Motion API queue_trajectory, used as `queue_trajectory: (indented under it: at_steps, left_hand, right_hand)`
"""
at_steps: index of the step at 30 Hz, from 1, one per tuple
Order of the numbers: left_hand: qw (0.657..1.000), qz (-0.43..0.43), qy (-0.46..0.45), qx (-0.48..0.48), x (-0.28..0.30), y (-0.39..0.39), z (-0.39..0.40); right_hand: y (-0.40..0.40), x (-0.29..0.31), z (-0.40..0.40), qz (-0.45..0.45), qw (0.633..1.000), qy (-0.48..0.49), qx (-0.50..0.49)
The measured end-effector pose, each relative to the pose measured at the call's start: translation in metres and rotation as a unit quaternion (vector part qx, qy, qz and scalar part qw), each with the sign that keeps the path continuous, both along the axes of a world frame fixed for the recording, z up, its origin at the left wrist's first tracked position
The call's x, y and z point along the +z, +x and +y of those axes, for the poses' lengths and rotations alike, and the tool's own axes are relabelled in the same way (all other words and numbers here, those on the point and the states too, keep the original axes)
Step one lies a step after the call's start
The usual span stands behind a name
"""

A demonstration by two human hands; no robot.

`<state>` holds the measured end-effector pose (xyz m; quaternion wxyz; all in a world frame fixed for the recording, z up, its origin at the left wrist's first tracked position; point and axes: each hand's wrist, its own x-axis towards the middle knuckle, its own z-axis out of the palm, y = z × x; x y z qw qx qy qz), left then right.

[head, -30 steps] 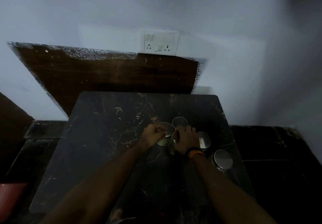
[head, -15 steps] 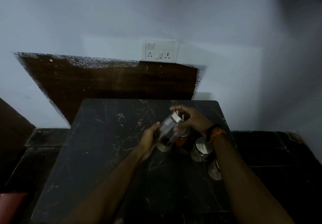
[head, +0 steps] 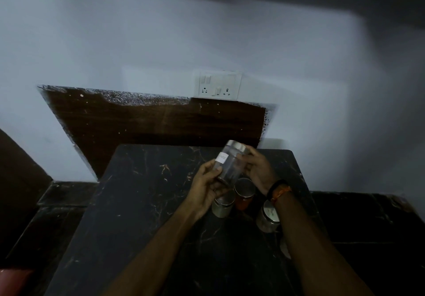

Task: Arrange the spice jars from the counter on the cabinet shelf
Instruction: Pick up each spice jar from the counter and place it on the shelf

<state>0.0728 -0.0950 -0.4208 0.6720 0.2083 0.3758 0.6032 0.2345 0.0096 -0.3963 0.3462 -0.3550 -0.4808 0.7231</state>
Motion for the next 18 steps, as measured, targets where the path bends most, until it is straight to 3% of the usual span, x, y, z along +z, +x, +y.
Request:
queue_trajectory:
  at_steps: [7,12,18]
  left_hand:
    - [0.984,0.153,0.058,0.072,0.007,0.008,-0.001]
    - [0.989,0.12,0.069,0.057,0.011,0.003,0.0]
    - [0.994,0.071,0.079,0.027,0.015,0.001,0.009]
  right_hand:
    - [-0.019,0.005,-0.001,0.011,0.998,-0.014,-0.057]
    - [-0.021,0.015,0.003,0.069,0.995,-0.012,-0.065]
    - [-0.03,0.025,0.001,0.072,0.994,-0.023,-0.078]
